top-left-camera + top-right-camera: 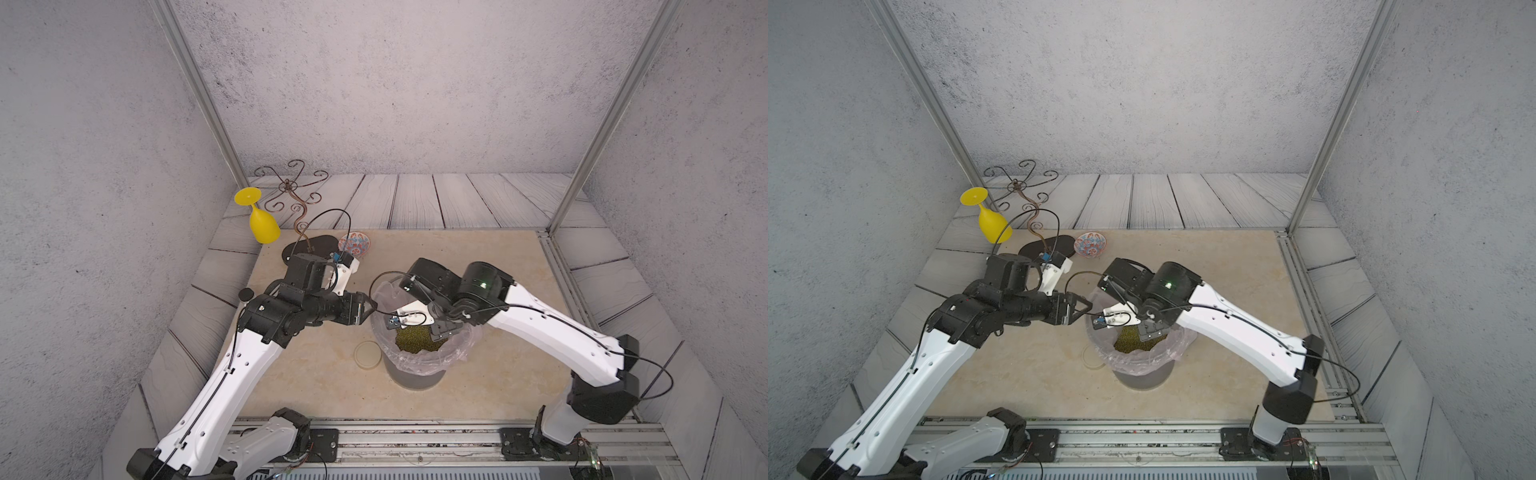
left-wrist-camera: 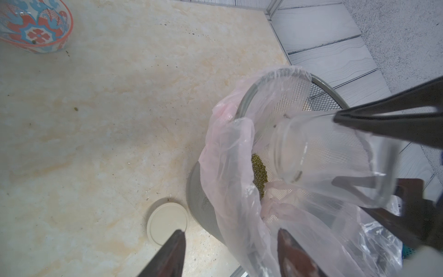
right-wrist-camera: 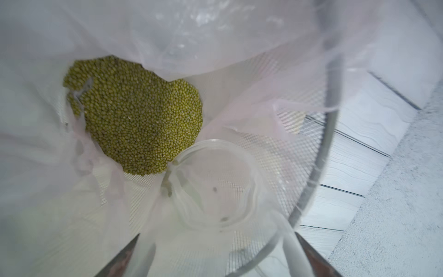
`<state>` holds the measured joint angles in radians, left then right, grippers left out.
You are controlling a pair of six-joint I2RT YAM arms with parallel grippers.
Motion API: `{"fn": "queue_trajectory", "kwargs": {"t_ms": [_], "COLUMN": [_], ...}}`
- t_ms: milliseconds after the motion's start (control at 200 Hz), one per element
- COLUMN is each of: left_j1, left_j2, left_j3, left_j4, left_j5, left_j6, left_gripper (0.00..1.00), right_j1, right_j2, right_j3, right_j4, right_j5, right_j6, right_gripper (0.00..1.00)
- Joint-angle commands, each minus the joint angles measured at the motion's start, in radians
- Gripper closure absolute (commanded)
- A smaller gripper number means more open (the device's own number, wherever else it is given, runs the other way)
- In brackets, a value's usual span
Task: Empty moldy mung beans from jars
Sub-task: Pour the moldy mung beans from the jar into the trash bin.
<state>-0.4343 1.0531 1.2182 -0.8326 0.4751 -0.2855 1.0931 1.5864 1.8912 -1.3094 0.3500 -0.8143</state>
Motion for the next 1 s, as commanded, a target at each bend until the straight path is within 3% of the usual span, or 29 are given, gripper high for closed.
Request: {"fn": "queue_trajectory", "kwargs": {"t_ms": [0,205,410,706,996], "left_j1": [-0.003,-0.003,-0.003,-0.003,-0.003], "left_j2": [-0.017,-0.014,-0.015,-0.007,-0.01], "left_j3": [-0.006,-0.001,-0.013,-0.017,-0.019], "left_j4": [0.015,0.029,0.041,0.041,0.018], "left_j5": [0.015,0.022,0.029,0.042,0.039], "left_j6": [-0.012,-0.028,-0.04,-0.029,0.003], "left_gripper": [0.37,0.37,0.37,0.36,0.37], "right_j1": [-0.024,-0.041,-0.044,-0.08,-0.164], "right_j2": [-0.158,-0.309,-0.32,-0.084,0.178], "right_j3": [-0.064,-0.171,-0.159,0.084,0.323], "right_j4": [0.159,0.331,0.354,0.062,-0.182], "right_j5": [-0.122,-0.242,-0.281,-0.223,-0.342], "right_j6": [0.065,0.114,0.13,0.127,0.124], "right_gripper": [0.21,0.21,0.21,0.19,0.21]}}
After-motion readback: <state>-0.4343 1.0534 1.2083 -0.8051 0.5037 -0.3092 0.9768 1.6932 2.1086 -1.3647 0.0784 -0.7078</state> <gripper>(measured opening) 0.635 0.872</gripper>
